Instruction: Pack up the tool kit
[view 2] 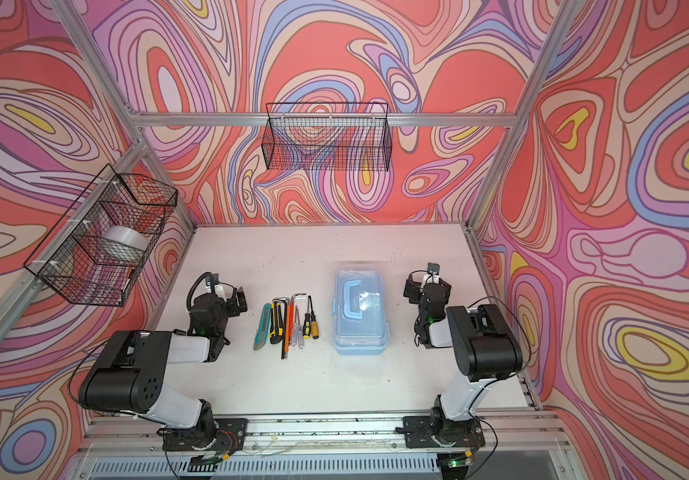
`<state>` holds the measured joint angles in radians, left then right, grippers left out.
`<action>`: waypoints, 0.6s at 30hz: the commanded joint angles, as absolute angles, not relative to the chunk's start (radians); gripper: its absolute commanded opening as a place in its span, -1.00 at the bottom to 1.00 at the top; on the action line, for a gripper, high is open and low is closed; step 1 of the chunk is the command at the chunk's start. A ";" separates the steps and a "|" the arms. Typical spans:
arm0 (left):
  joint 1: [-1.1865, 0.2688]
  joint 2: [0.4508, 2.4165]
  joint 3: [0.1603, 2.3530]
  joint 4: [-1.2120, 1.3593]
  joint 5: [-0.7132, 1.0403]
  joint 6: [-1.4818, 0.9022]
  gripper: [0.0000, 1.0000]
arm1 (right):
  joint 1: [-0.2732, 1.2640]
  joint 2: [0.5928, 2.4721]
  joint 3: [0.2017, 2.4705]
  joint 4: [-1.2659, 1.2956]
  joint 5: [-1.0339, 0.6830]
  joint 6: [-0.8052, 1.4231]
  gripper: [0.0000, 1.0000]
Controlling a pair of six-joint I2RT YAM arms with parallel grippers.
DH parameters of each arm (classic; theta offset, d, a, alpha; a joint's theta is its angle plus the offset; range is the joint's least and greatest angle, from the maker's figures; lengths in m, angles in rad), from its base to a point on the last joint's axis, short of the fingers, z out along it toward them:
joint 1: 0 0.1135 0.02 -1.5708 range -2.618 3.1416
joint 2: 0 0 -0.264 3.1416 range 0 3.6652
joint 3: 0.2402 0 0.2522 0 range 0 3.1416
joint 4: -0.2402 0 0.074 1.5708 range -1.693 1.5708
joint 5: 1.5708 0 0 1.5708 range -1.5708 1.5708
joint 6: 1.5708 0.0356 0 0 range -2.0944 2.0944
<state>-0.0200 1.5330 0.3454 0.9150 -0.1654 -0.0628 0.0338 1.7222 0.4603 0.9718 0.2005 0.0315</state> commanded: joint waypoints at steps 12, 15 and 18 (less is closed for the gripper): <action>-0.146 1.241 0.415 0.607 -0.262 -0.001 1.00 | 0.101 1.539 0.615 0.537 0.615 0.143 0.97; -0.144 1.189 0.550 0.353 -0.313 -0.174 1.00 | 0.109 1.489 0.706 0.324 0.651 0.221 0.97; -0.158 1.197 0.668 0.132 -0.260 -0.226 1.00 | 0.120 1.435 0.760 0.155 0.636 0.279 0.96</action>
